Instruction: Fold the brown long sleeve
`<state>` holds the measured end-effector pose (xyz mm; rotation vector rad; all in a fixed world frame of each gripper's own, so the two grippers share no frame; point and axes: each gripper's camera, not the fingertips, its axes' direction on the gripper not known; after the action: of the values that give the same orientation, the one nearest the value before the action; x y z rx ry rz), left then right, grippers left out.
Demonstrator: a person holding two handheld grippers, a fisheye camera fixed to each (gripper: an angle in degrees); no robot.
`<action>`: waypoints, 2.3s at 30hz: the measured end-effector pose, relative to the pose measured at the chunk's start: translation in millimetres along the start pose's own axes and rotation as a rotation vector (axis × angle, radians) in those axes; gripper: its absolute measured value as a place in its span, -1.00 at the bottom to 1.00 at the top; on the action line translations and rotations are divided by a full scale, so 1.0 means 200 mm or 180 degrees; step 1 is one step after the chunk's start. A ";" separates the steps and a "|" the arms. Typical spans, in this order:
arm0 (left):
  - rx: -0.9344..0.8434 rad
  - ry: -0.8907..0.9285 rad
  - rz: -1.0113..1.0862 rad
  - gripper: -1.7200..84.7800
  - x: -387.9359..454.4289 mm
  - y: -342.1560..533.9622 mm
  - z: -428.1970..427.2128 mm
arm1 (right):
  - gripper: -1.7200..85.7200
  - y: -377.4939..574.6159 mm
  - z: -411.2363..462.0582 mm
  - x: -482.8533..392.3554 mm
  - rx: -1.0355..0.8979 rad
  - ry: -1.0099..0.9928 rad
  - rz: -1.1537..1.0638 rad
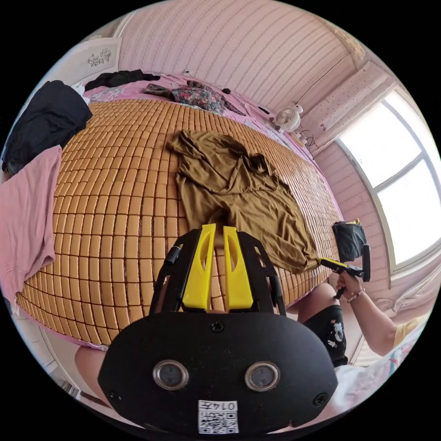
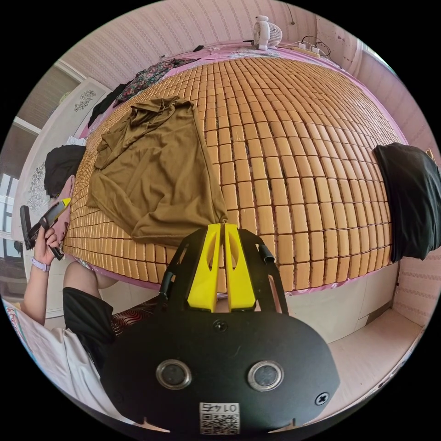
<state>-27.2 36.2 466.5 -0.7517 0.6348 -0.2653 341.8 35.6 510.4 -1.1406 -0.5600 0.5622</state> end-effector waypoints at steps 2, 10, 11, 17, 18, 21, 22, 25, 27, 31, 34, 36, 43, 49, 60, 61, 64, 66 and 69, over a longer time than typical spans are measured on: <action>-0.0098 -0.0009 0.0269 -0.86 0.10 0.07 0.07 | -0.94 0.02 -0.02 0.00 0.0008 0.0001 0.0011; -0.0247 -0.0655 0.0826 -0.88 0.48 -0.02 0.25 | -0.94 0.14 -0.13 0.01 0.0024 0.0070 0.0009; -0.0232 -0.0653 0.0763 -0.89 0.51 0.00 0.21 | -0.94 0.16 -0.15 0.02 0.0016 0.0066 0.0009; -0.0085 0.0265 0.0546 -0.95 0.45 0.37 -0.32 | -0.94 0.34 -0.33 0.07 0.0071 -0.0192 0.0009; -0.0064 0.0351 0.0488 -0.95 0.44 0.43 -0.39 | -0.94 0.40 -0.40 0.09 0.0159 -0.0333 0.0045; 0.0224 0.0514 0.0387 -0.97 0.42 0.67 -0.78 | -0.94 0.55 -0.65 0.14 0.0538 -0.0905 0.0162; 0.0344 0.0515 0.0420 -0.97 0.45 0.74 -0.92 | -0.94 0.58 -0.72 0.15 0.0662 -0.1063 0.0174; 0.0794 0.0608 0.0554 -0.97 0.57 0.80 -1.31 | -0.94 0.70 -1.11 0.19 0.1359 -0.1875 0.0108; 0.1177 0.0592 0.0755 -0.97 0.67 0.77 -1.57 | -0.95 0.75 -1.54 0.14 0.1931 -0.2321 -0.0299; 0.2212 0.0504 0.1431 -0.98 1.06 0.71 -2.33 | -0.95 0.89 -2.33 -0.07 0.2746 -0.2346 -0.1254; 0.2888 0.0301 0.1840 -0.98 1.37 0.79 -2.88 | -0.95 1.16 -2.98 -0.21 0.3555 -0.2281 -0.1847; 0.3245 0.0197 0.1973 -0.98 1.53 0.89 -3.17 | -0.95 1.48 -3.40 -0.30 0.4235 -0.2134 -0.2260; 0.3786 -0.0286 0.2097 -0.98 1.89 1.34 -3.71 | -0.95 2.09 -3.90 -0.50 0.4757 -0.1307 -0.2558; 0.4481 -0.0353 0.2282 -0.98 2.10 1.74 -3.99 | -0.95 2.43 -4.20 -0.48 0.5079 -0.1707 -0.2803; 0.3579 -0.0677 0.2062 -0.98 2.08 1.33 -3.82 | -0.95 1.88 -3.99 -0.66 0.4054 -0.0837 -0.2387; 0.3285 -0.0656 0.1932 -0.98 2.02 1.17 -3.70 | -0.95 1.78 -3.93 -0.66 0.3902 -0.0807 -0.2314; 0.2655 -0.0702 0.1633 -0.98 1.88 0.76 -3.37 | -0.95 1.29 -3.62 -0.64 0.3204 -0.0874 -0.1943; 0.2415 -0.0799 0.1484 -0.98 1.83 0.55 -3.20 | -0.95 0.98 -3.49 -0.59 0.2967 -0.1132 -0.1682; 0.2505 -0.0821 0.1346 -0.98 1.84 0.31 -3.19 | -0.95 0.77 -3.66 -0.59 0.3221 -0.1467 -0.1524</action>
<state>-135.7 -433.0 -92.7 0.1125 0.3789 -0.0122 725.2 -487.9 120.3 0.0987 -0.7775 0.5757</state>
